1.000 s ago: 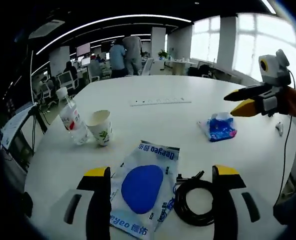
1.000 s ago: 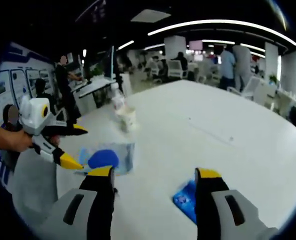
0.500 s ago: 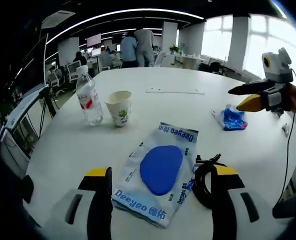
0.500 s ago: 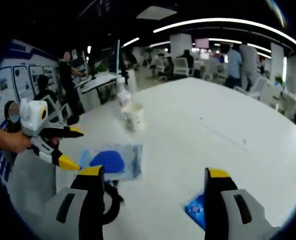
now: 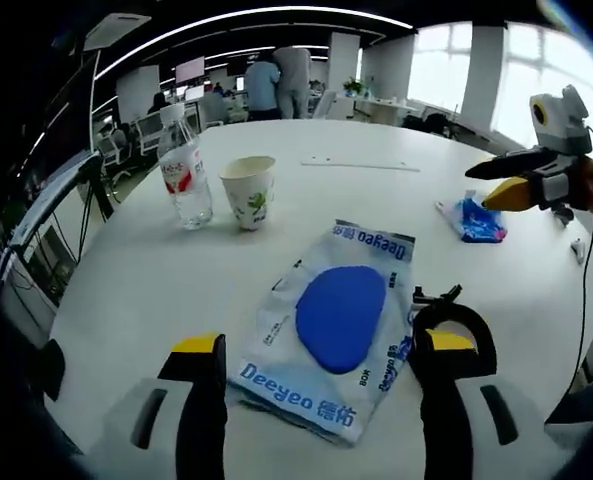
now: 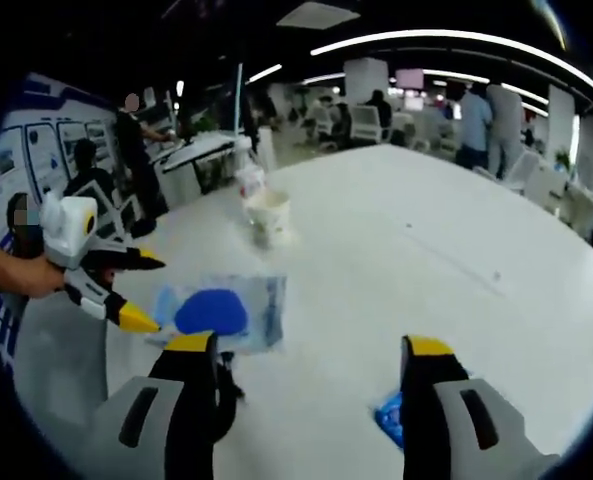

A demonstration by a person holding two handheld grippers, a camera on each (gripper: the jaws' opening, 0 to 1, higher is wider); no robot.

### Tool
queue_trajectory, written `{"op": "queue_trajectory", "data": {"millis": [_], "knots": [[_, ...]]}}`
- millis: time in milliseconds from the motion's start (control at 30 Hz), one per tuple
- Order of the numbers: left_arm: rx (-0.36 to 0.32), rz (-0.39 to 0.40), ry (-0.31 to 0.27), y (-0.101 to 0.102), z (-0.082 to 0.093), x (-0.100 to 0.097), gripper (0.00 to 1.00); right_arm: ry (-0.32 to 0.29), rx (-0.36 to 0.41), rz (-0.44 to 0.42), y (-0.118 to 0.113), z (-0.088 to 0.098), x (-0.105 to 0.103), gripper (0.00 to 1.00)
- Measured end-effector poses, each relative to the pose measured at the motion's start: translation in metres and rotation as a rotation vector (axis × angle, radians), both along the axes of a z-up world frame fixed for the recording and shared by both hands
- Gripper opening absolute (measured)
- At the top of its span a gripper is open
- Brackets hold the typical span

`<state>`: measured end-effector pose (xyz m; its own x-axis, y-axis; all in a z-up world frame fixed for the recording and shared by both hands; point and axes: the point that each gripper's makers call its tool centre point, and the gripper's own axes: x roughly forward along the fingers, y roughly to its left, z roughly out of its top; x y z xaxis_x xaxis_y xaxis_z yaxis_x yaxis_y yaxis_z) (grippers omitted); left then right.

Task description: Arrange the tabletop items into an orderly group along one side of the table until the central work area is clear of visible clutter.

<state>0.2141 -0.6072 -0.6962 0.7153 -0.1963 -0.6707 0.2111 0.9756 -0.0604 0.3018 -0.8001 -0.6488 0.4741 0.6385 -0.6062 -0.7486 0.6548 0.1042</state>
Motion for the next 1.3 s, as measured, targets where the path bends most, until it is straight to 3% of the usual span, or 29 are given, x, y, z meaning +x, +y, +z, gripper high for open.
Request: {"op": "queue_trajectory", "data": {"millis": [500,633,933,1300], "knots": [[0.026,-0.023,0.063,0.003,-0.023,-0.015,0.79,0.03,-0.008,0.015,0.009,-0.01,-0.008,0.69],[0.078,-0.067,0.071,0.004,-0.027,-0.016,0.78,0.036,-0.013,0.012,0.011,-0.012,-0.009,0.69],[0.128,-0.122,0.086,0.007,-0.034,-0.019,0.75,0.047,-0.019,0.011,0.015,-0.015,-0.015,0.68],[0.178,-0.142,0.111,0.037,-0.04,-0.02,0.7,0.07,-0.024,-0.004,0.025,-0.022,-0.02,0.67]]}}
